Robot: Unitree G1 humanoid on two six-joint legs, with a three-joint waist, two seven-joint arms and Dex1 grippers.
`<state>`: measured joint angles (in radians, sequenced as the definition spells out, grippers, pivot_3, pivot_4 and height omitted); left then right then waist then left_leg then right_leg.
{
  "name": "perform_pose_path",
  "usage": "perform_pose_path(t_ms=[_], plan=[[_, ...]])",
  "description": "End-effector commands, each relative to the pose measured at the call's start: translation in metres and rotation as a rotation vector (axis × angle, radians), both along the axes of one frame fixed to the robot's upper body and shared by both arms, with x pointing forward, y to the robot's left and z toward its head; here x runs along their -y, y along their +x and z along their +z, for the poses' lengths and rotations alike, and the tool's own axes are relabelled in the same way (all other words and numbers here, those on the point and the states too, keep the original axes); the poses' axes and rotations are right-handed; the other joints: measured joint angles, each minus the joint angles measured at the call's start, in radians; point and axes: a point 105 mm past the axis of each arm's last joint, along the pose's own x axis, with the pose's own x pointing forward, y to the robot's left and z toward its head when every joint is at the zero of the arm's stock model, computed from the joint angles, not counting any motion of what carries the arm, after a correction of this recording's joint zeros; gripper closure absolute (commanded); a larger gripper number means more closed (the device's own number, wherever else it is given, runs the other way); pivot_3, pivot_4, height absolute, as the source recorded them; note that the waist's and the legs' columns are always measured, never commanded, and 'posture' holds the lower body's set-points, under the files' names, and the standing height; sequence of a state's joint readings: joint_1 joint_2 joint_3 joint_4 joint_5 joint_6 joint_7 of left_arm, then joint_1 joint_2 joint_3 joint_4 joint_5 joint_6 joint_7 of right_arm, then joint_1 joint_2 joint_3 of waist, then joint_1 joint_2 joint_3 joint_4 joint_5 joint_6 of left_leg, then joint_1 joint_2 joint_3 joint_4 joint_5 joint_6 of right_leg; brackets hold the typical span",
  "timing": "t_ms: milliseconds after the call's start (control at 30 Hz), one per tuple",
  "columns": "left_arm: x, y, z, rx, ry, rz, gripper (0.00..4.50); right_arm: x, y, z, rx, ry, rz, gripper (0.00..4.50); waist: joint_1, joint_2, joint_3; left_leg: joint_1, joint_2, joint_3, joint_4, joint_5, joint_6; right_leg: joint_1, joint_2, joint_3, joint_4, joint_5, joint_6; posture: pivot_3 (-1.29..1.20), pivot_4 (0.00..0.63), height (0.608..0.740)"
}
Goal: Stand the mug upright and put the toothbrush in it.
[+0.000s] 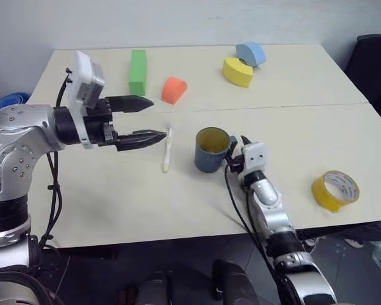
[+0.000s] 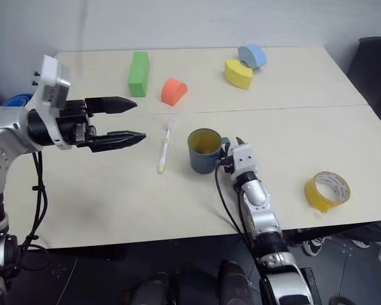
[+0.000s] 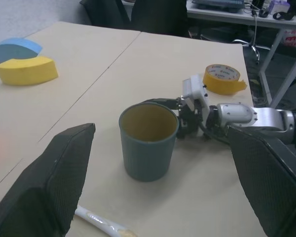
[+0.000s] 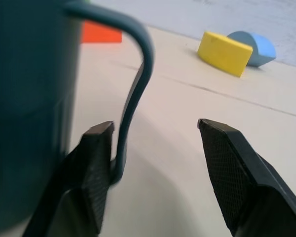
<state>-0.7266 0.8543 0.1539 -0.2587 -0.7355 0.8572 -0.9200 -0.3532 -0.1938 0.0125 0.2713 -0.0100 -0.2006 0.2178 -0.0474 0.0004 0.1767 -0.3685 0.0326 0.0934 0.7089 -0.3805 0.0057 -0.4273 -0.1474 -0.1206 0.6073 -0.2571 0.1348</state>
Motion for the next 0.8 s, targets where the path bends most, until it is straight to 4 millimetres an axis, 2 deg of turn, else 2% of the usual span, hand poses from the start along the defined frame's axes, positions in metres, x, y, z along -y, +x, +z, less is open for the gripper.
perform_pose_path(t_ms=[33,167,300,433,467,500,600,667,800], plan=[[-0.001,0.0,0.002,0.024,0.002,-0.002,0.0,0.009,-0.021,0.022,0.01,-0.027,0.036,1.7,0.004,0.0,0.0,0.0,0.0,0.0,0.0,0.0,0.0,0.0,0.0,0.0,0.0,0.0,0.0,0.0,0.15,0.74],[-0.005,0.006,-0.009,-0.004,0.028,0.05,0.0,0.014,-0.053,0.04,-0.053,-0.063,0.144,1.7,0.019,0.001,0.0,0.0,0.0,0.002,0.0,0.0,0.0,0.0,0.0,0.001,-0.001,0.0,0.0,0.0,0.15,0.74],[-0.019,0.029,-0.028,-0.115,0.066,0.22,0.0,0.02,-0.088,0.072,-0.219,-0.03,0.343,1.7,0.026,0.001,0.0,0.0,0.0,0.002,0.002,0.0,0.0,0.0,0.0,0.001,-0.001,0.0,0.0,0.0,0.15,0.74],[-0.03,0.067,-0.059,-0.316,0.106,0.477,0.0,0.016,-0.118,0.125,-0.348,-0.028,0.598,0.88,0.045,0.0,0.001,-0.001,0.0,0.002,0.004,-0.001,0.001,0.001,0.0,0.002,-0.001,0.0,0.0,0.0,0.15,0.74],[-0.028,0.075,-0.063,-0.341,0.104,0.509,0.0,0.013,-0.123,0.14,-0.341,-0.035,0.642,0.57,0.049,0.0,0.001,0.0,0.0,0.002,0.005,-0.001,0.001,0.001,0.001,0.002,0.0,0.0,0.0,0.0,0.15,0.74],[-0.022,0.081,-0.068,-0.374,0.106,0.529,0.0,0.011,-0.126,0.155,-0.331,-0.043,0.677,0.57,0.055,0.0,0.001,-0.001,0.0,0.003,0.005,-0.001,0.003,0.001,0.001,0.003,-0.002,0.0,0.0,0.0,0.15,0.74],[-0.004,0.096,-0.073,-0.431,0.084,0.55,0.0,0.005,-0.135,0.183,-0.33,-0.052,0.755,0.57,0.071,-0.003,0.001,-0.001,0.0,0.002,0.004,0.0,0.003,0.001,0.001,0.002,-0.002,0.0,0.0,0.0,0.15,0.74],[0.007,0.108,-0.076,-0.463,0.069,0.574,0.0,0.001,-0.139,0.196,-0.33,-0.074,0.793,0.57,0.076,-0.006,0.003,-0.003,-0.001,0.002,0.005,-0.001,0.004,0.0,0.001,0.001,-0.003,0.0,0.0,0.0,0.15,0.74],[0.019,0.127,-0.085,-0.453,0.094,0.615,0.0,-0.003,-0.139,0.203,-0.327,-0.117,0.793,0.57,0.075,-0.007,0.003,-0.004,-0.001,0.003,0.005,-0.001,0.004,0.0,0.0,0.001,-0.004,0.0,0.001,0.0,0.15,0.74]])
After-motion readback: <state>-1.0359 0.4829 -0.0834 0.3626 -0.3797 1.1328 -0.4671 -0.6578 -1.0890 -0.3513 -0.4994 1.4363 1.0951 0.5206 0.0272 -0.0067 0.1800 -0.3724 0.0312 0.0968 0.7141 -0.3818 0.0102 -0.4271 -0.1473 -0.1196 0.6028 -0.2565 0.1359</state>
